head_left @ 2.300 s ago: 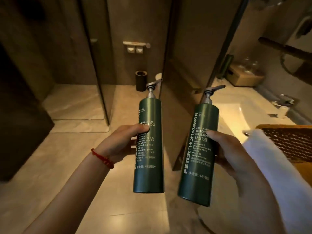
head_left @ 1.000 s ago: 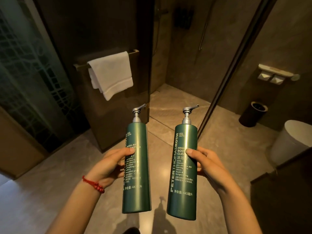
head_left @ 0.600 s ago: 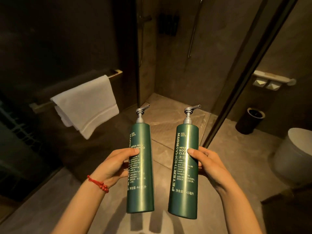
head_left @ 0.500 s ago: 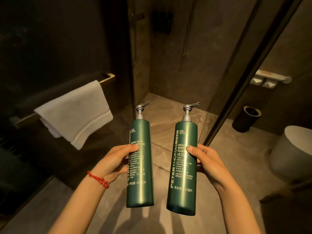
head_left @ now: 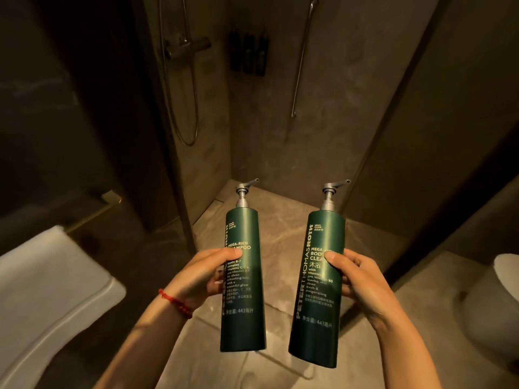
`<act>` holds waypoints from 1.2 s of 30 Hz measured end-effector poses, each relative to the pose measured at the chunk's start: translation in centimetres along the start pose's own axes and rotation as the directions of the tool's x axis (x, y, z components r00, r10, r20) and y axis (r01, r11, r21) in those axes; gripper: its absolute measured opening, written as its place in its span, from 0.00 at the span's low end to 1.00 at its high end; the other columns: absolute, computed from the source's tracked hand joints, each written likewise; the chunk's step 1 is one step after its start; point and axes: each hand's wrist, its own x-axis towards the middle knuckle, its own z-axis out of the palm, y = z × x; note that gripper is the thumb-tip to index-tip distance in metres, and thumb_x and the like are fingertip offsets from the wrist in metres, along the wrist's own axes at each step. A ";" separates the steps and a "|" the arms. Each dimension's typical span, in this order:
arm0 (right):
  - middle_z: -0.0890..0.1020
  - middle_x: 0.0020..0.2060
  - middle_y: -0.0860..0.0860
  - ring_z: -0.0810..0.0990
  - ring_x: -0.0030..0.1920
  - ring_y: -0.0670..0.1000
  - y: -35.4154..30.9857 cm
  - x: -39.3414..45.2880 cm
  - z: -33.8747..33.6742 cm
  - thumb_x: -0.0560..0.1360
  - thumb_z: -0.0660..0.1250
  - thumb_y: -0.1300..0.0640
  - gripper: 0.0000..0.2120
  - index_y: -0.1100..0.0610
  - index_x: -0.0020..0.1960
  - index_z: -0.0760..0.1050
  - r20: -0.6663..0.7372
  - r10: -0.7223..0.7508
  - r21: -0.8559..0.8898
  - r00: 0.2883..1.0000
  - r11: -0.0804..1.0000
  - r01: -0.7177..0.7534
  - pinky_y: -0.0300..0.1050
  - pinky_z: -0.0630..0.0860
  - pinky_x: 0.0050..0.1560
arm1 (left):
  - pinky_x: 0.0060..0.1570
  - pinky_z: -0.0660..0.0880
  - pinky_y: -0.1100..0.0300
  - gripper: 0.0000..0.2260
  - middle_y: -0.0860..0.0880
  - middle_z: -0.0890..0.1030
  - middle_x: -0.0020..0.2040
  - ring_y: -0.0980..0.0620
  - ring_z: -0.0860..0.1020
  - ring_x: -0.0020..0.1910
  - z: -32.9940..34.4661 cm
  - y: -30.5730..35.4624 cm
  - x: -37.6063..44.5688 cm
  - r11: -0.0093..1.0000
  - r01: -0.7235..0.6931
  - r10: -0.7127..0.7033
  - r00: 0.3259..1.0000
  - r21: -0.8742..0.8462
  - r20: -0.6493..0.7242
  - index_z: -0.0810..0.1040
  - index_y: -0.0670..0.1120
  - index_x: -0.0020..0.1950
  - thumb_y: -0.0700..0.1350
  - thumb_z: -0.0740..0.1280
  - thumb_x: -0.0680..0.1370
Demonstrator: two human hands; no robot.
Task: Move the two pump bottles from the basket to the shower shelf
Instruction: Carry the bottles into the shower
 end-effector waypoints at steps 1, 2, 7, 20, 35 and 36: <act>0.86 0.36 0.48 0.84 0.36 0.45 -0.9 2.1 -0.8 0.55 0.70 0.40 0.21 0.51 0.43 0.81 0.000 -0.007 -0.003 1.000 1.000 0.007 0.35 0.78 0.31 | 0.34 0.77 0.61 0.23 0.47 0.84 0.38 0.50 0.81 0.38 0.3 1.3 1.8 1.000 -0.003 0.003 1.000 0.011 0.010 0.82 0.43 0.42 0.53 0.77 0.53; 0.86 0.35 0.47 0.84 0.36 0.45 -1.8 4.1 -1.4 0.55 0.69 0.40 0.21 0.51 0.43 0.81 0.001 -0.011 -0.007 1.000 1.000 0.011 0.35 0.78 0.31 | 0.32 0.77 0.62 0.26 0.47 0.84 0.37 0.51 0.81 0.38 0.5 2.7 3.5 1.000 0.001 -0.002 1.000 0.018 0.019 0.81 0.43 0.43 0.54 0.78 0.50; 0.86 0.36 0.48 0.84 0.38 0.47 -4.7 12.9 -3.8 0.56 0.75 0.43 0.22 0.54 0.44 0.81 -0.012 -0.001 -0.007 1.000 1.000 0.001 0.37 0.77 0.32 | 0.16 0.67 0.72 0.22 0.51 0.77 0.18 0.60 0.74 0.16 1.7 8.3 11.6 0.999 0.004 -0.003 1.000 -0.033 0.022 0.76 0.41 0.38 0.50 0.75 0.50; 0.85 0.32 0.46 0.83 0.34 0.43 -8.9 36.3 -9.4 0.61 0.69 0.44 0.16 0.54 0.42 0.81 -0.139 -0.016 0.024 0.990 1.000 0.020 0.34 0.75 0.28 | 0.21 0.68 0.71 0.11 0.55 0.76 0.20 0.60 0.73 0.19 2.3 19.5 37.6 0.998 -0.036 0.030 0.993 0.050 0.115 0.81 0.47 0.27 0.53 0.72 0.52; 0.83 0.31 0.48 0.81 0.33 0.45 -17.4 61.8 -8.1 0.62 0.69 0.47 0.15 0.56 0.42 0.80 -0.009 -0.041 -0.007 0.999 0.999 0.041 0.36 0.75 0.28 | 0.22 0.70 0.69 0.16 0.52 0.79 0.23 0.60 0.76 0.22 -3.7 33.1 55.7 0.992 -0.127 0.127 0.992 0.011 0.018 0.81 0.44 0.33 0.54 0.72 0.53; 0.83 0.31 0.48 0.81 0.33 0.45 -17.8 63.3 -7.5 0.62 0.69 0.47 0.14 0.56 0.42 0.80 0.018 -0.039 -0.013 0.999 0.999 0.039 0.37 0.76 0.29 | 0.23 0.71 0.68 0.18 0.52 0.81 0.26 0.58 0.77 0.25 -4.6 33.5 56.2 0.992 -0.128 0.128 0.992 0.018 -0.017 0.81 0.44 0.36 0.54 0.73 0.53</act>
